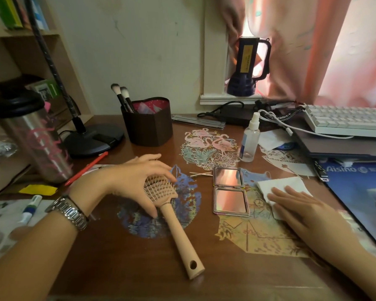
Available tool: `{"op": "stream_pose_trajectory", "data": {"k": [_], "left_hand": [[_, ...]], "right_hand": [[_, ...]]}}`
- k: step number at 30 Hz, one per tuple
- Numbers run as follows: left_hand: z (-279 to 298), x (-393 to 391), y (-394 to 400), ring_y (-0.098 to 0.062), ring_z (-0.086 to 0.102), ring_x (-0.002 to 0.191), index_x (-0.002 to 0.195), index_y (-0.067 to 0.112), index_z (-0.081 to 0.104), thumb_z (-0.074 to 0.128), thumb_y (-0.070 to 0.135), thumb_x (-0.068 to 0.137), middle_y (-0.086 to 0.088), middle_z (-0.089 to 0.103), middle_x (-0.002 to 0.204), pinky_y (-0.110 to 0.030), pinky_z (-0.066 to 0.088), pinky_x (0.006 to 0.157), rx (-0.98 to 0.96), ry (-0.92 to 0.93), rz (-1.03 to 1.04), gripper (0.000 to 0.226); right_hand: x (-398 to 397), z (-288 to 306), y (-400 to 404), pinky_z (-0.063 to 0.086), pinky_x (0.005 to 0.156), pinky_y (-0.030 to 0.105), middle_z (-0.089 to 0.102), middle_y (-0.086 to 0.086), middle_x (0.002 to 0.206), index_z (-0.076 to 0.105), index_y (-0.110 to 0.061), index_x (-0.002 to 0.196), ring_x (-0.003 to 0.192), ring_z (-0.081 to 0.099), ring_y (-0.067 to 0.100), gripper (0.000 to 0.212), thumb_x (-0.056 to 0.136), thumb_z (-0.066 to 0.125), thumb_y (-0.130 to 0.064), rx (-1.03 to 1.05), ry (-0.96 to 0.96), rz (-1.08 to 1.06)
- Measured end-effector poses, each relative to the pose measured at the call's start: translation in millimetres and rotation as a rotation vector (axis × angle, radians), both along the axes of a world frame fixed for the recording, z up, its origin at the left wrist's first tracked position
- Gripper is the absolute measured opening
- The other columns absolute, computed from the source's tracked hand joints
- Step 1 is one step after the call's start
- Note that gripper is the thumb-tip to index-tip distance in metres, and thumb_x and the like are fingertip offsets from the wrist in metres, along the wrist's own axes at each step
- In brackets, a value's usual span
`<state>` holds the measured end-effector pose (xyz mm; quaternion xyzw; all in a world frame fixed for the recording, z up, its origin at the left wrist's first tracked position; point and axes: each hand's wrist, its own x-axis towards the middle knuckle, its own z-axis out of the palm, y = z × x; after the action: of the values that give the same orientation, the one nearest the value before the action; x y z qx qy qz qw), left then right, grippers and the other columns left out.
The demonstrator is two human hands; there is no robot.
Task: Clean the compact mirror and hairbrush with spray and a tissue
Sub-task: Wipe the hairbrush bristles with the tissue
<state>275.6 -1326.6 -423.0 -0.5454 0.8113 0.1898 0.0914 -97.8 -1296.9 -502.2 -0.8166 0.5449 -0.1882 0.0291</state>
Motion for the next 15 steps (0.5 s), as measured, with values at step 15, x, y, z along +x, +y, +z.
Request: {"op": "stream_pose_trajectory", "data": {"k": [15], "left_hand": [[-4,-42,47,-0.005,0.025,0.130,0.122,0.050,0.044,0.059,0.083,0.052,0.019,0.040,0.135,-0.041,0.035,0.101,-0.245,-0.032,0.227,0.079]], "right_hand": [[4,10,5,0.034,0.102,0.032,0.050,-0.023,0.119,0.059,-0.033,0.120,0.125,0.048,0.013,0.031,0.093,0.046,-0.038,0.014,-0.099,-0.017]]}}
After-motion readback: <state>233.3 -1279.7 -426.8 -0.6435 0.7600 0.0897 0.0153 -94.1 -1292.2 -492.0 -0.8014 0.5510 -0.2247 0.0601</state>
